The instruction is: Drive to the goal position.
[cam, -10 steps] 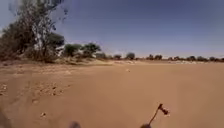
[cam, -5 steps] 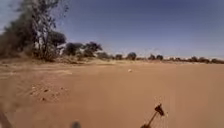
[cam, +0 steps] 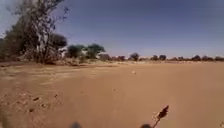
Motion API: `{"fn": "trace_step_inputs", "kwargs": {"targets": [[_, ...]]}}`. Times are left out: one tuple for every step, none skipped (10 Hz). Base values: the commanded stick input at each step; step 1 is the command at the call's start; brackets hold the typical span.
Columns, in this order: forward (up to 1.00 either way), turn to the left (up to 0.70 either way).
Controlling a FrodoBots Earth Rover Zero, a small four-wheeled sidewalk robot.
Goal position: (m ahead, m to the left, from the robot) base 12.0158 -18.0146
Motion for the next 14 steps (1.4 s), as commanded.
{"fn": "trace_step_inputs", "kwargs": {"targets": [[0.70, 0.00], [0.70, 0.00], [0.70, 0.00], [0.70, 0.00], [0.70, 0.00], [0.70, 0.00], [0.70, 0.00], [0.70, 0.00], [0.70, 0.00], [0.70, 0.00], [0.70, -0.11], [0.70, -0.35], [0.70, -0.35], [0.70, -0.35]]}}
